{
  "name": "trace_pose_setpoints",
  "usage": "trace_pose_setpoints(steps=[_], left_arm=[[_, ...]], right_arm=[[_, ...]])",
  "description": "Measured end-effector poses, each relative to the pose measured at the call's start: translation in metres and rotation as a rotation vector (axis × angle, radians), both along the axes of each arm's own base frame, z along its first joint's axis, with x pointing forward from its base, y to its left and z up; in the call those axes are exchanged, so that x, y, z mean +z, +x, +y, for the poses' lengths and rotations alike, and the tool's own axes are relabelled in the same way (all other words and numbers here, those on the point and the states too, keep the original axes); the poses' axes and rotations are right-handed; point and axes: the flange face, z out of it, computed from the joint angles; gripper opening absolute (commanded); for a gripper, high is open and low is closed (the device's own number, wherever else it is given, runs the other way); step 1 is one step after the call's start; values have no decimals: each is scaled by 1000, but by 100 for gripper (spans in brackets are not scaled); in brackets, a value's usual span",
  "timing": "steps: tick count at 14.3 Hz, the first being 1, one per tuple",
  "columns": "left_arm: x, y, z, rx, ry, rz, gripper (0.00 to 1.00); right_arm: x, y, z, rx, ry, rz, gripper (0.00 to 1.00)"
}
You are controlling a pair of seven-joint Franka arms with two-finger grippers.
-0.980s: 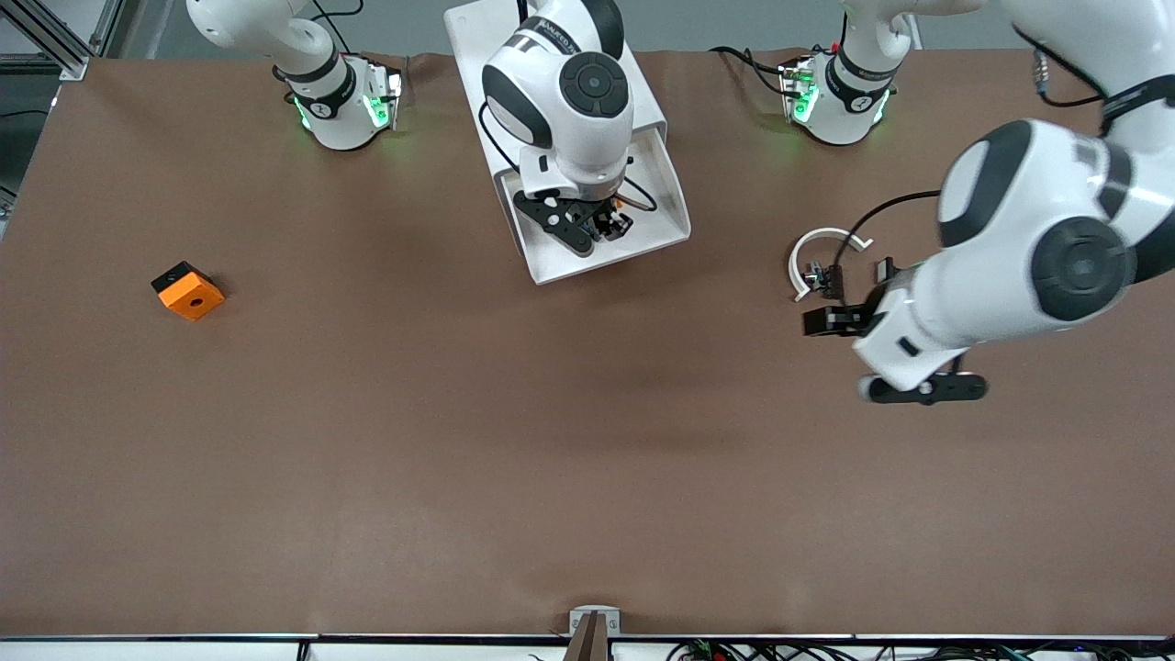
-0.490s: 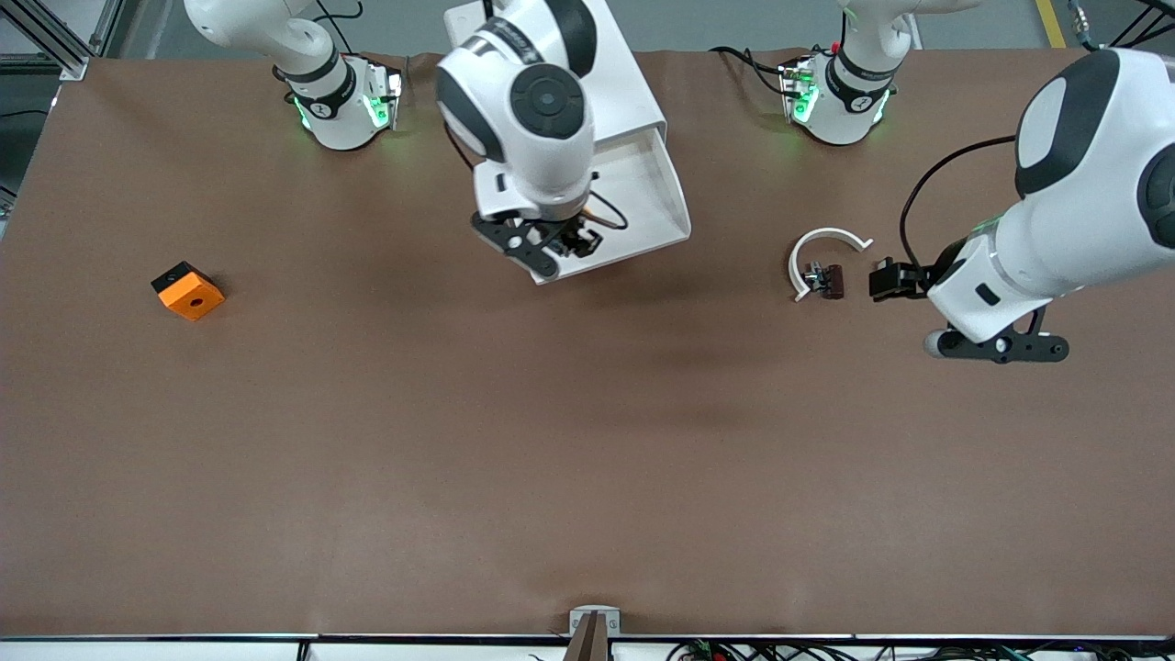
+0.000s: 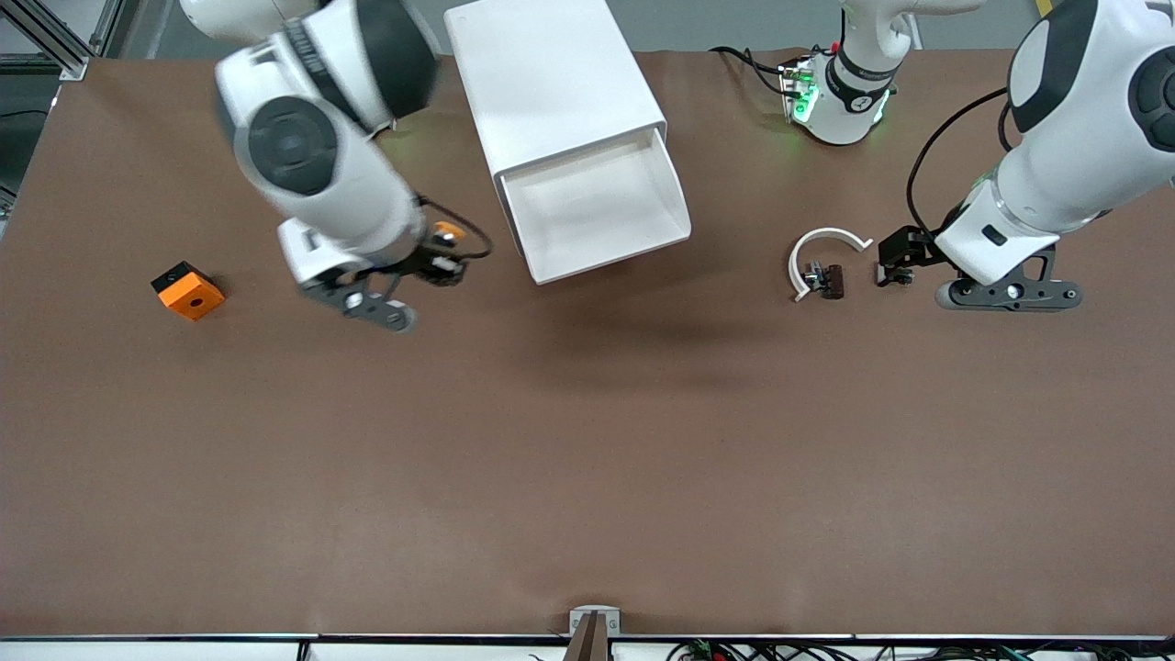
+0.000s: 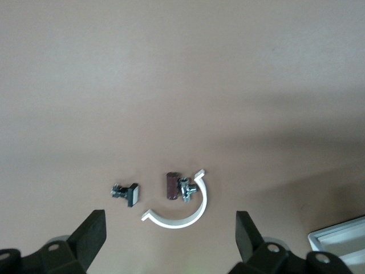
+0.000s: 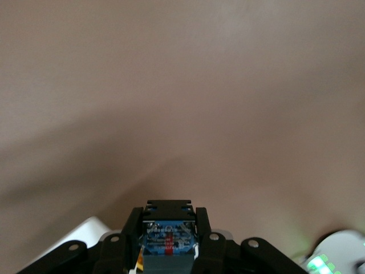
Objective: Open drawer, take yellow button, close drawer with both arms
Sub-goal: 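Lift the button out with the right gripper while the left gripper withdraws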
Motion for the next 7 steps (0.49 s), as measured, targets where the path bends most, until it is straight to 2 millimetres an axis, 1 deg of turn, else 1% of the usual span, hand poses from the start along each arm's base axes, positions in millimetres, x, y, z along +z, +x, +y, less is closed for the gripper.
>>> trace_pose_setpoints(steps=[1, 2, 4, 7], left_arm=[[-5, 0, -11, 2, -8, -7, 100], [-14, -1, -28, 11, -13, -12, 100], [-42, -4, -78, 39, -25, -18, 100], [-94, -17, -156, 100, -60, -12, 100]], right_arm=[[-2, 9, -24, 38, 0, 2, 0], [-7, 17, -45, 75, -9, 6, 0], [-22, 28, -76, 132, -12, 12, 0], [-51, 44, -124, 205, 14, -12, 0]])
